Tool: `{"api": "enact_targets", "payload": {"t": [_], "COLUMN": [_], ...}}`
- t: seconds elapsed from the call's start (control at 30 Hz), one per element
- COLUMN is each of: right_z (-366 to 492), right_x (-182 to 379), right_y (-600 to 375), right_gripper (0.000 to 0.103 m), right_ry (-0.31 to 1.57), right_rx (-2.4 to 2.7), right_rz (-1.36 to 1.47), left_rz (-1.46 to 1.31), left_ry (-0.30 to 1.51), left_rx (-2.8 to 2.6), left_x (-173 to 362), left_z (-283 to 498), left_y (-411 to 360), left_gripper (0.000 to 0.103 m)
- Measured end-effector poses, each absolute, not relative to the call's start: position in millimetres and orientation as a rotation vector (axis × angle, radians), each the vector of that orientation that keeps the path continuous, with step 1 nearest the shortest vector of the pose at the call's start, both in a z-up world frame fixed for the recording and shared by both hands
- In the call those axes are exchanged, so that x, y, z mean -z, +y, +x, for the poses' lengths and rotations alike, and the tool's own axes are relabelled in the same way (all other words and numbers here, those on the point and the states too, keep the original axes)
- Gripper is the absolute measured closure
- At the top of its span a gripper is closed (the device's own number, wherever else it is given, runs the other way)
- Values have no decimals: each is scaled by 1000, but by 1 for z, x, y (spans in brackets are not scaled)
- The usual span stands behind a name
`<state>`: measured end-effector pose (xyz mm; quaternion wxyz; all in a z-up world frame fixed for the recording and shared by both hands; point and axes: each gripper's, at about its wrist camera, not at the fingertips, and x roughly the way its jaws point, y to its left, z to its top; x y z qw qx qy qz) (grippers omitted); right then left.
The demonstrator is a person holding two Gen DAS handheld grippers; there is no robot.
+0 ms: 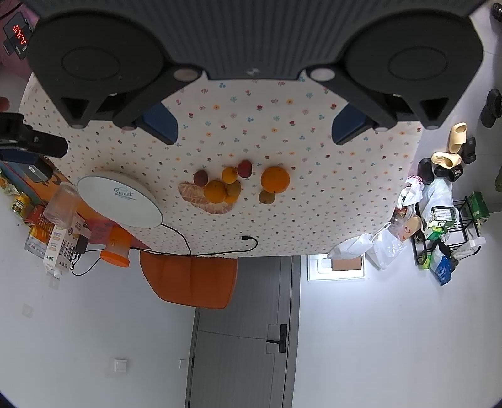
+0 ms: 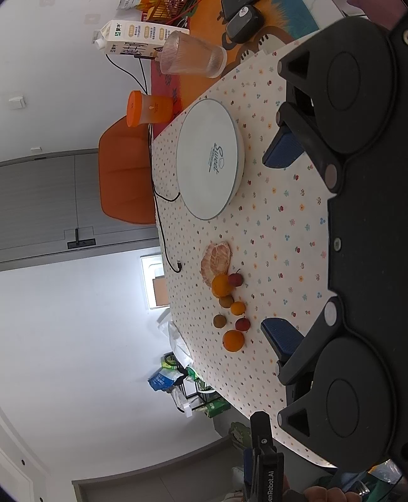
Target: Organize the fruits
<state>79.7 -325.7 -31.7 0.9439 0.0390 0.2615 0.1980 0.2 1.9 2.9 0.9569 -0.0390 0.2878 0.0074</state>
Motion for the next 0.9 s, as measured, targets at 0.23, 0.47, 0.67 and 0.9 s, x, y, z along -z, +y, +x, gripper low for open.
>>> {"api": "enact_targets", "payload": {"t": [0.23, 0.47, 0.67, 0.9], "right_z": [79, 78, 79, 80], "right_x": [32, 33, 33, 34], "right_y": [-325, -324, -324, -325], "right_gripper": [0, 0, 0, 0], "right_ry": [533, 532, 536, 540], "right_rx": [-406, -406, -404, -409], "right_rz": [81, 78, 80, 79], "left_rz": [-80, -81, -80, -79], "left_ry": [586, 586, 586, 584], "left_rx": [-18, -18, -17, -13], "left_x": [-1, -1, -1, 0], "left_z": [0, 0, 0, 0], "left_y": [2, 2, 2, 1], "left_gripper": [0, 0, 0, 0]}}
